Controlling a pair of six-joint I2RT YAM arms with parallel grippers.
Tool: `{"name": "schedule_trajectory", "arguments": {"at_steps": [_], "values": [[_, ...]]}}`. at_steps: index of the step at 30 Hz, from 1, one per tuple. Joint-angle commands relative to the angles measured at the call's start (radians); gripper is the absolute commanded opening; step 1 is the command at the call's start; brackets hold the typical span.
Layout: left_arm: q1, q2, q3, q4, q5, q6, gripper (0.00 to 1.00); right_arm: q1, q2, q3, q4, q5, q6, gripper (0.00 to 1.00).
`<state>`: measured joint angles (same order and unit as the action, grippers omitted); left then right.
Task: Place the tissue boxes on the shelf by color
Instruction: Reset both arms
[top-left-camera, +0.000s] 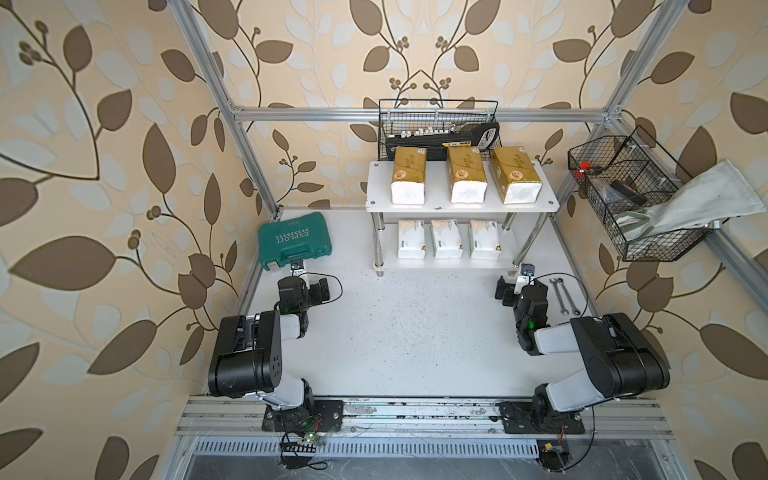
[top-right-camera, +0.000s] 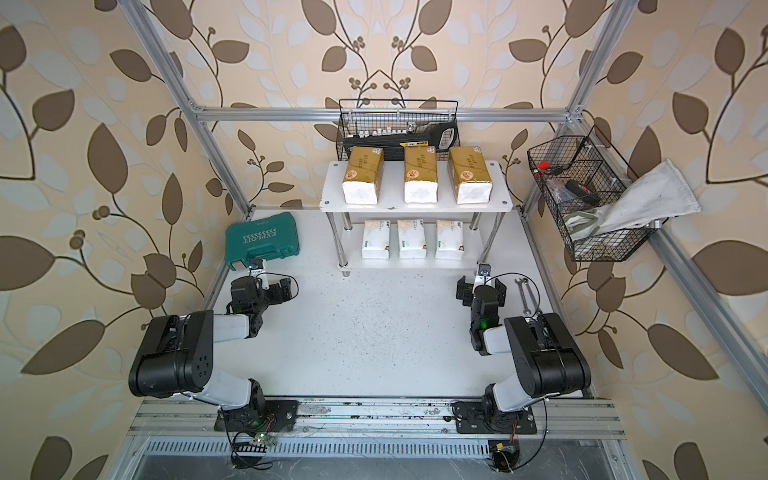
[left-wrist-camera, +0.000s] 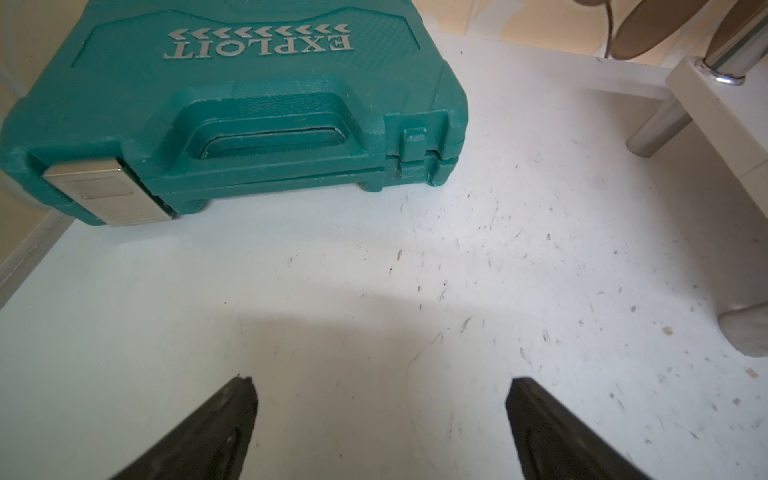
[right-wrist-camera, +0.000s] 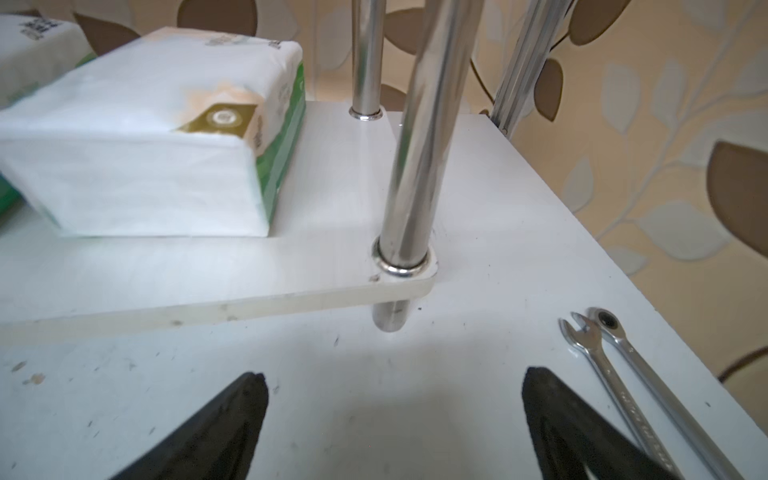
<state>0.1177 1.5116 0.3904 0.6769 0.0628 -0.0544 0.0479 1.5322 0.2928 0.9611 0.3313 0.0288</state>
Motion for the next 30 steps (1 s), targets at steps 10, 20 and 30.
{"name": "schedule_trajectory", "arguments": {"at_steps": [10, 20, 30], "values": [[0.012, -0.008, 0.018, 0.028, 0.071, -0.001, 0.99, -0.016, -0.006, 0.039, -0.031, -0.057, 0.033, 0.99], [0.005, -0.008, 0.015, 0.034, 0.026, -0.011, 0.99, -0.014, -0.012, 0.035, -0.025, -0.058, 0.031, 0.99], [0.004, -0.005, 0.016, 0.031, 0.025, -0.011, 0.99, -0.015, -0.009, 0.037, -0.029, -0.057, 0.031, 0.99]]}}
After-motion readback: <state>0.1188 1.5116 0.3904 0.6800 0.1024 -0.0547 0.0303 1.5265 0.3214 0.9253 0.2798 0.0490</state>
